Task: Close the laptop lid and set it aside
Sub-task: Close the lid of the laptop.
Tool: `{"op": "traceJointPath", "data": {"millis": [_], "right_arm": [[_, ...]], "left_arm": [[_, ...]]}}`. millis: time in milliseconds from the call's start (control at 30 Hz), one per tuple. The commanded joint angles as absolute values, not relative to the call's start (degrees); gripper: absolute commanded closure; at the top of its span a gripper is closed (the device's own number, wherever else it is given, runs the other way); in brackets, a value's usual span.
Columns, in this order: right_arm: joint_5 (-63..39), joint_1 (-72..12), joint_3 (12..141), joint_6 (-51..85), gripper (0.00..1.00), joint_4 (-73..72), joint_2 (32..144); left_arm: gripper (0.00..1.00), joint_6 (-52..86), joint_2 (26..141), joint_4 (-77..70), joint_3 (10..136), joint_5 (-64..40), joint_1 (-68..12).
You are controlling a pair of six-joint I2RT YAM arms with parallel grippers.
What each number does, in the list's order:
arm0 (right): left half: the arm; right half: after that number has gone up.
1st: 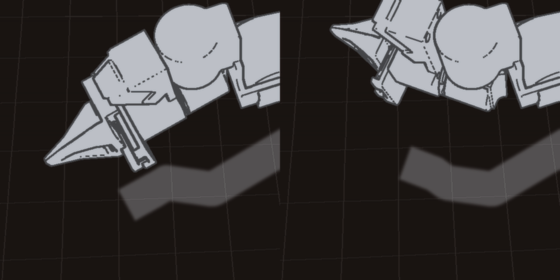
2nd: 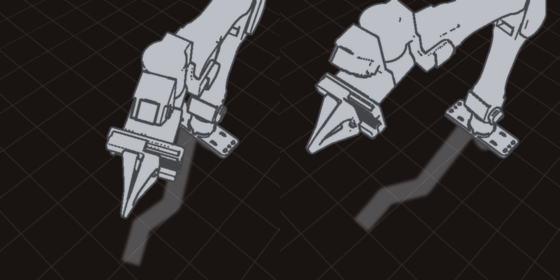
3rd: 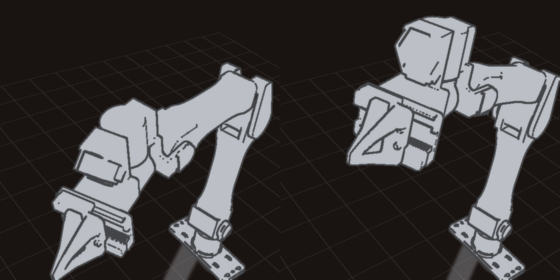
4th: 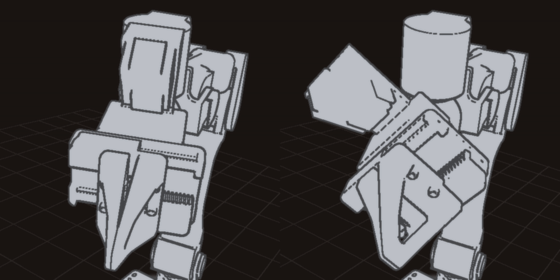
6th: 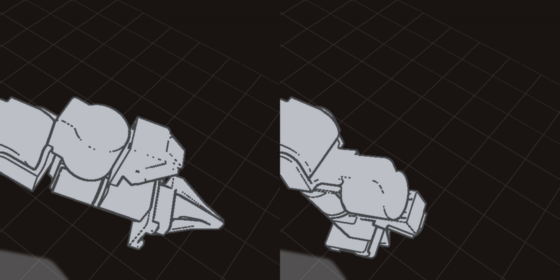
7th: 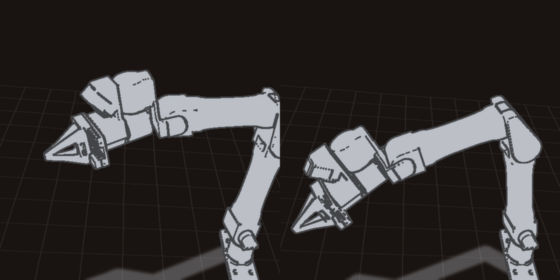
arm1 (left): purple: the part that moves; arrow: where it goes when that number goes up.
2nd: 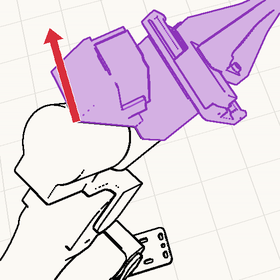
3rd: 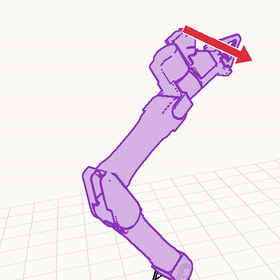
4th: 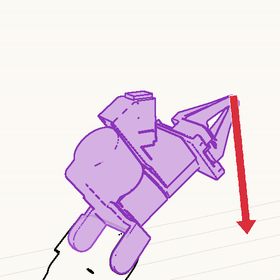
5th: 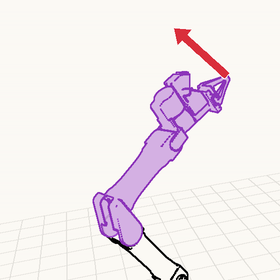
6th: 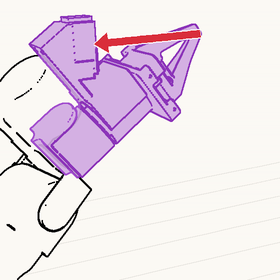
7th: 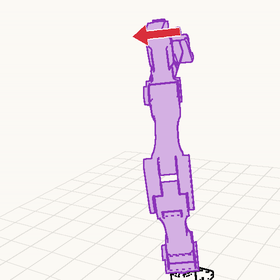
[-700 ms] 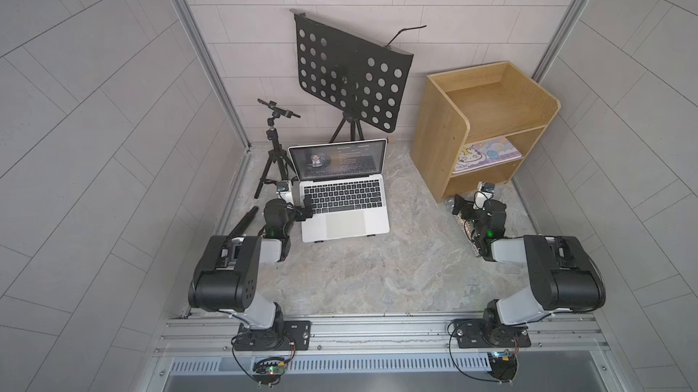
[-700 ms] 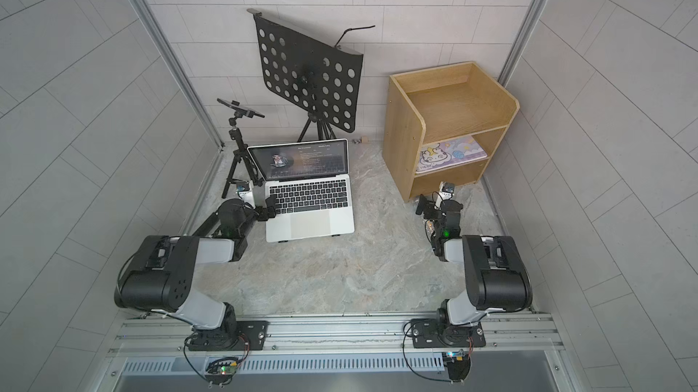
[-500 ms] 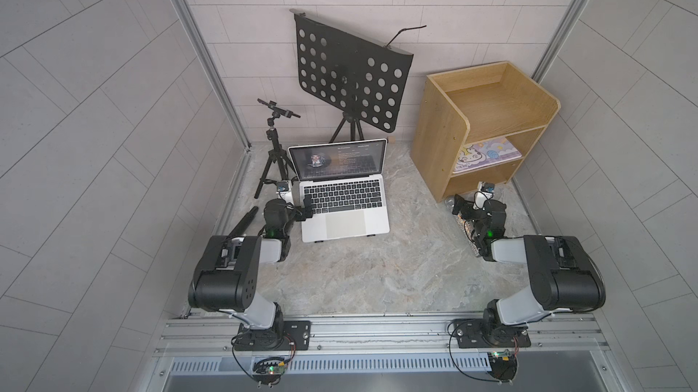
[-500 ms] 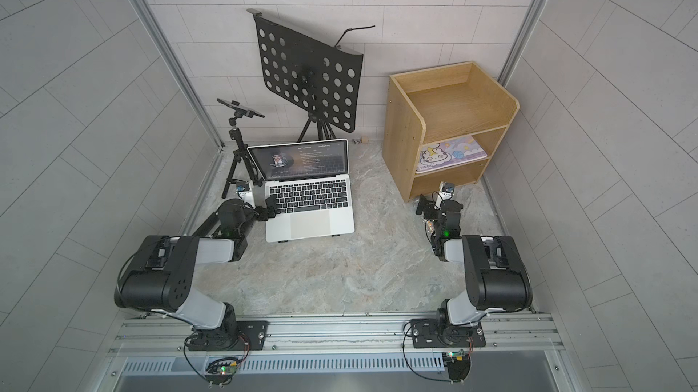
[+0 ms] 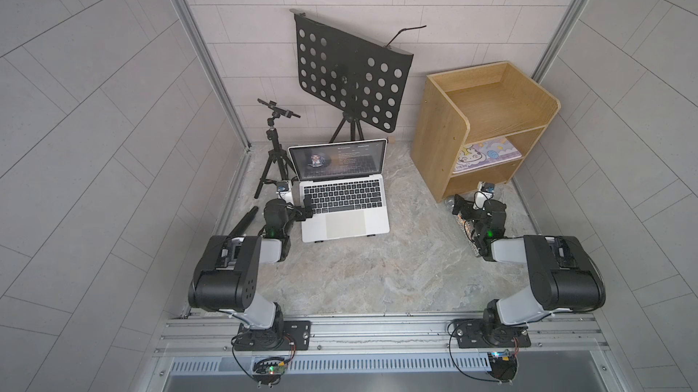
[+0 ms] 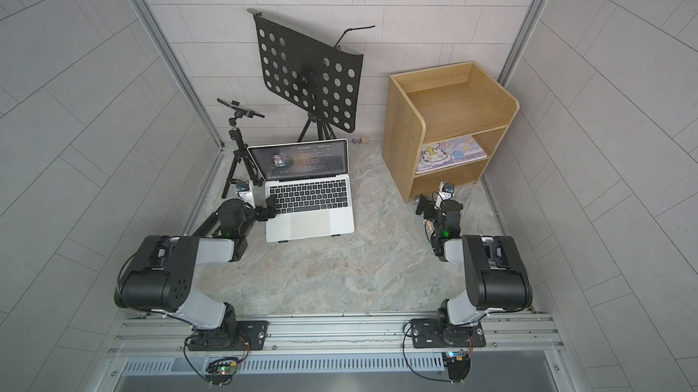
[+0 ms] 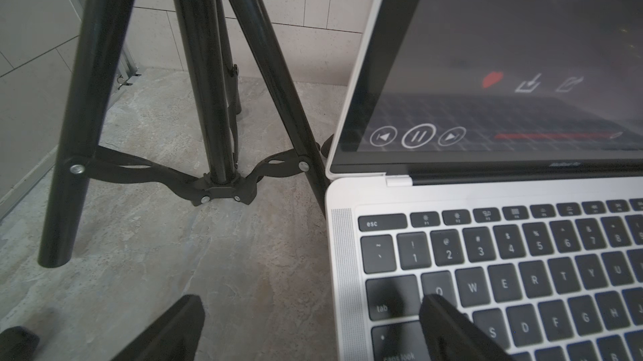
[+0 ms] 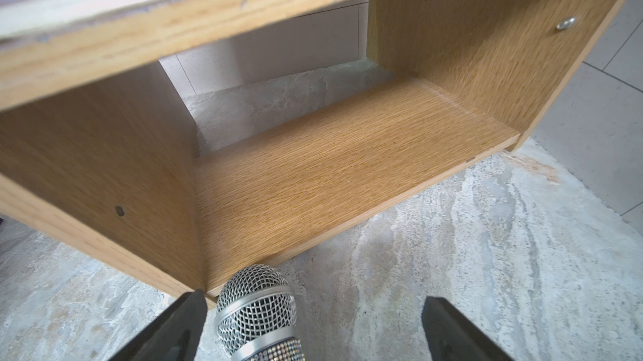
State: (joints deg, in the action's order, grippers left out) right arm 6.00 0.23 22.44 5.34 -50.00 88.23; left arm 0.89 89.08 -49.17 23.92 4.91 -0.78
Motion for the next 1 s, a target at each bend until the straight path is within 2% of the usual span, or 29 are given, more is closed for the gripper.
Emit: {"op": "traceJointPath", "data": {"millis": [0,167,367,467,567,700,867,967], "right_arm": [[6.34,0.26,22.13,5.43,0.00,-49.66,88.06],[6.24,-0.39,19.79,4.32,0.00,-48.51,81.97],[6.08,-0.88,19.62,7.28,0.00,-36.92,69.65],[6.29,-1.62,19.54,8.48,0.00,-32.14,63.64],[6.23,-2.05,19.80,11.41,0.00,-25.37,57.02],[3.83,-2.11,20.76,17.63,0.00,-14.35,48.35],[-2.32,-2.13,23.95,19.12,0.00,-0.50,39.53],[-4.21,-2.20,25.95,22.29,0.00,5.70,35.12]], "left_arm": [[0.00,0.97,89.54,-49.04,23.62,4.57,-0.88],[0.00,1.11,86.95,-48.10,23.15,6.23,-0.87],[0.00,2.54,75.49,-22.56,28.92,3.06,-1.11],[0.00,2.70,70.89,-15.17,29.36,4.14,-3.08],[0.00,3.96,66.41,-8.62,29.84,7.01,-4.33],[0.00,5.81,61.81,4.05,34.00,16.75,-7.09],[0.00,16.96,54.37,16.70,37.96,27.76,-9.26],[0.00,18.71,48.83,20.20,40.15,22.57,-9.74]]}}
